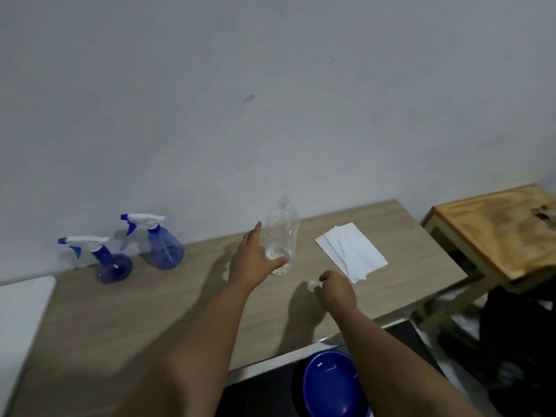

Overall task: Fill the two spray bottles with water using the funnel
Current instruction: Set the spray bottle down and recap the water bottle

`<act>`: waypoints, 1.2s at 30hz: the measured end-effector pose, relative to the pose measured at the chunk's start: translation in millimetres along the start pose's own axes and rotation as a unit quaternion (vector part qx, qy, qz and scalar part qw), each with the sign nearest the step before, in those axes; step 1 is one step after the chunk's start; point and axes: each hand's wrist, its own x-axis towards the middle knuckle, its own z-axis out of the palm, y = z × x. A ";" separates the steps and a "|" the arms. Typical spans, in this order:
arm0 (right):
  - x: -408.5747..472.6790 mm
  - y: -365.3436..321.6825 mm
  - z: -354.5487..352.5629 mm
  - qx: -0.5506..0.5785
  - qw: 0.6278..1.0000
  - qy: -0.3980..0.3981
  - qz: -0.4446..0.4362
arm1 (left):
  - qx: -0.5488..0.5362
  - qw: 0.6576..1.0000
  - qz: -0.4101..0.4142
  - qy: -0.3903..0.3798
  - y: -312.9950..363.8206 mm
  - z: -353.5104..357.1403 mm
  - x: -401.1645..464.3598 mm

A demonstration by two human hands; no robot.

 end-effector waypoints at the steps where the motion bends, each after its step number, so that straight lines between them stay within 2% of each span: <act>1: 5.3 2.8 2.0 0.000 1.000 -0.007 -0.001 | -0.014 1.000 -0.008 0.005 0.7 6.2 2.8; 7: 36.5 9.5 18.2 -0.061 0.996 -0.065 -0.020 | -0.075 0.997 -0.016 0.029 -2.2 27.5 19.1; 10: 44.9 11.2 28.1 -0.093 0.993 -0.062 -0.042 | -0.103 0.994 -0.020 0.034 -2.9 32.2 24.4; 16: 51.5 6.5 28.6 -0.071 0.995 -0.063 -0.020 | -0.152 0.987 -0.028 0.035 -10.8 36.2 32.5; 19: 56.1 -4.1 5.9 0.010 0.999 -0.047 0.010 | -0.157 0.987 -0.029 0.025 -13.1 35.4 34.0; 22: 60.3 -36.1 -38.9 0.122 0.992 -0.011 -0.001 | -0.159 0.987 -0.029 0.011 -14.0 33.6 35.9; 26: 57.7 -97.0 -103.5 0.299 0.949 0.032 -0.094 | -0.151 0.988 -0.041 -0.012 -11.0 30.2 42.5; 28: 50.4 -127.6 -129.3 0.352 0.924 0.020 -0.148 | -0.136 0.990 -0.046 -0.017 -6.3 27.0 42.7; 31: 38.8 -159.7 -152.3 0.300 0.923 -0.020 -0.241 | -0.112 0.992 -0.046 -0.026 0.6 22.9 40.6; 36: 30.8 -173.8 -152.6 0.068 0.941 -0.049 -0.328 | -0.105 0.991 -0.068 -0.041 -4.7 23.2 43.0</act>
